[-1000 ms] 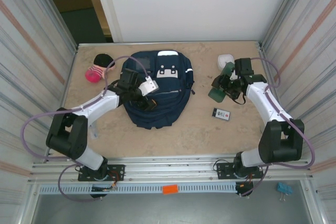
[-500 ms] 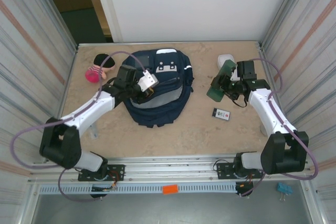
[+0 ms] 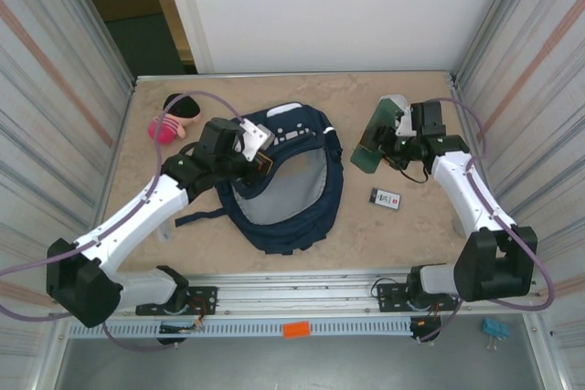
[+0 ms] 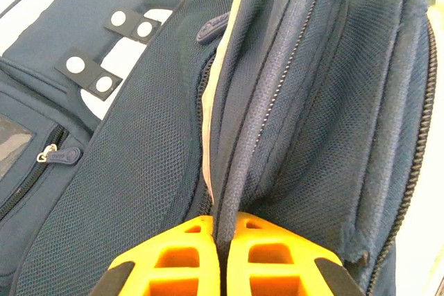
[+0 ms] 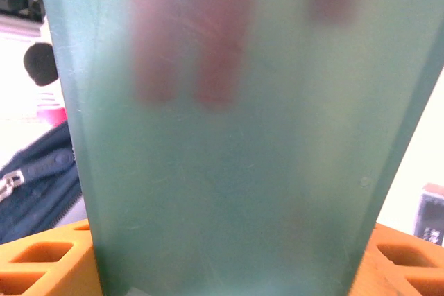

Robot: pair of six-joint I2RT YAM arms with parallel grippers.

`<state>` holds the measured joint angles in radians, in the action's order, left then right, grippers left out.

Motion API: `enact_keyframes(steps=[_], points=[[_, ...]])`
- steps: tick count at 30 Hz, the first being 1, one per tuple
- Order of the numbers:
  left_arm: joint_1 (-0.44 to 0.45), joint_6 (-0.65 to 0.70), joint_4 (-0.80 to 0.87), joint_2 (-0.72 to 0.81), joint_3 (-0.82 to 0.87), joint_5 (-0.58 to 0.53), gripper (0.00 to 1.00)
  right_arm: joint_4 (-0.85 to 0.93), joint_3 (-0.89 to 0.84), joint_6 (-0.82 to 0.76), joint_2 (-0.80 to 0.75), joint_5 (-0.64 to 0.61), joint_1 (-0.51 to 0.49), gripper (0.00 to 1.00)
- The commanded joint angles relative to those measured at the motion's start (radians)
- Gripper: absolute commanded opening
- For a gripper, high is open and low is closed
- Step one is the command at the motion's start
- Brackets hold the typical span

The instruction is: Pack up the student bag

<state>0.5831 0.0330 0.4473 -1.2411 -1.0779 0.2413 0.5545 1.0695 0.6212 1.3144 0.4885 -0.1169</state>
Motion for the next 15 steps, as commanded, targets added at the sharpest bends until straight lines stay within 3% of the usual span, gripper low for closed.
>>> enact_keyframes(steps=[1, 7, 15], points=[[-0.029, -0.068, -0.041, -0.011, -0.113, 0.029, 0.0, -0.002, -0.025, 0.046, -0.101, 0.054, -0.066, 0.48], [-0.056, -0.092, -0.068, -0.05, -0.177, 0.103, 0.0, -0.149, -0.149, 0.235, -0.184, 0.055, -0.284, 0.48], [-0.086, -0.117, -0.094, -0.075, -0.214, 0.162, 0.0, -0.312, -0.14, 0.333, -0.067, 0.045, -0.525, 0.48]])
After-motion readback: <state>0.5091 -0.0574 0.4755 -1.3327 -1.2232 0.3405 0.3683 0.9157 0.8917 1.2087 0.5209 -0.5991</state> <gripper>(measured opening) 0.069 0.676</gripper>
